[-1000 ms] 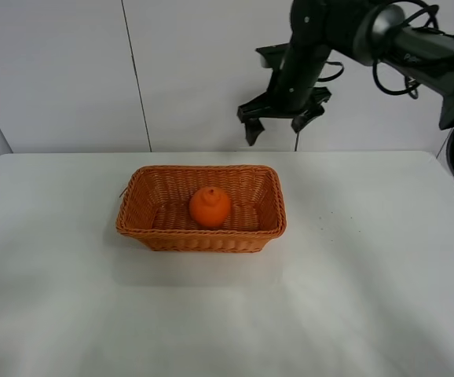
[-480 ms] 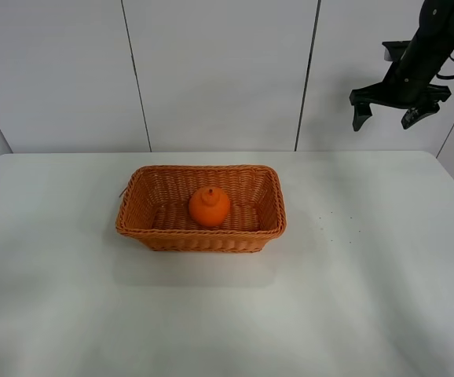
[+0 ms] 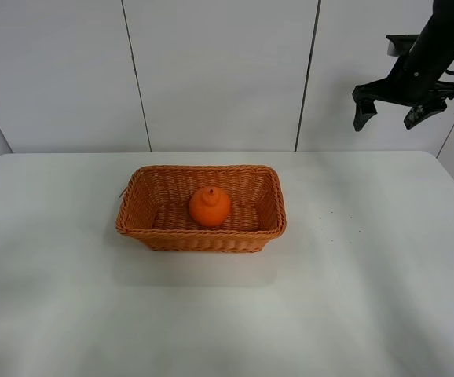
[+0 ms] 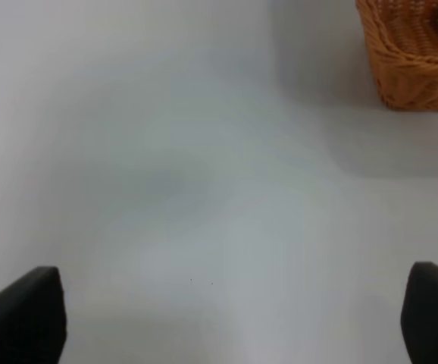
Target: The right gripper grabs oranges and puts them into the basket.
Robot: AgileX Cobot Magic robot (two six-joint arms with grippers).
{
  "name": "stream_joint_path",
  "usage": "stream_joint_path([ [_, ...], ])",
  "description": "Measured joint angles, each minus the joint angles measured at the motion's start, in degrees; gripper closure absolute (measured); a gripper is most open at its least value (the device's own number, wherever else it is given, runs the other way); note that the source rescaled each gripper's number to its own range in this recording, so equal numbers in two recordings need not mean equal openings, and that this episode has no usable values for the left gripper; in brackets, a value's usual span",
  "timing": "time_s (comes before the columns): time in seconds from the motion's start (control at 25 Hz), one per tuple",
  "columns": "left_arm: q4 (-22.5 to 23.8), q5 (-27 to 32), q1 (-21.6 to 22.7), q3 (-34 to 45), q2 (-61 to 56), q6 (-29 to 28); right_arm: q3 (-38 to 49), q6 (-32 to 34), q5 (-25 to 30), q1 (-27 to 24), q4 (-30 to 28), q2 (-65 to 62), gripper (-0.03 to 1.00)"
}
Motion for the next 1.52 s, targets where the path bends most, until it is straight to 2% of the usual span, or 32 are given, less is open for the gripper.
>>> stream_joint_path([
  [0.12,0.0,0.0,0.0,0.0,0.0,0.0,7.5,-0.1,-0.1,0.0,0.1,-5.8,-0.03],
  [0.28,0.0,0.0,0.0,0.0,0.0,0.0,21.5,-0.1,-0.1,0.0,0.1,-16.5,-0.03],
  [0.72,0.0,0.0,0.0,0.0,0.0,0.0,65.0,-0.2,-0.2,0.0,0.1,-50.7,-0.03],
  [0.96,0.0,0.0,0.0,0.0,0.0,0.0,82.4,-0.2,-6.2,0.0,0.1,-71.1,-0.03],
  [1.04,0.0,0.0,0.0,0.0,0.0,0.0,86.1,-0.2,-8.3,0.0,0.1,-78.6,-0.03],
  [1.16,0.0,0.0,0.0,0.0,0.0,0.0,87.3,-0.2,-10.5,0.0,0.1,-90.7,-0.03],
  [1.52,0.0,0.0,0.0,0.0,0.0,0.0,87.5,-0.1,-11.0,0.0,0.1,-117.1,-0.03],
])
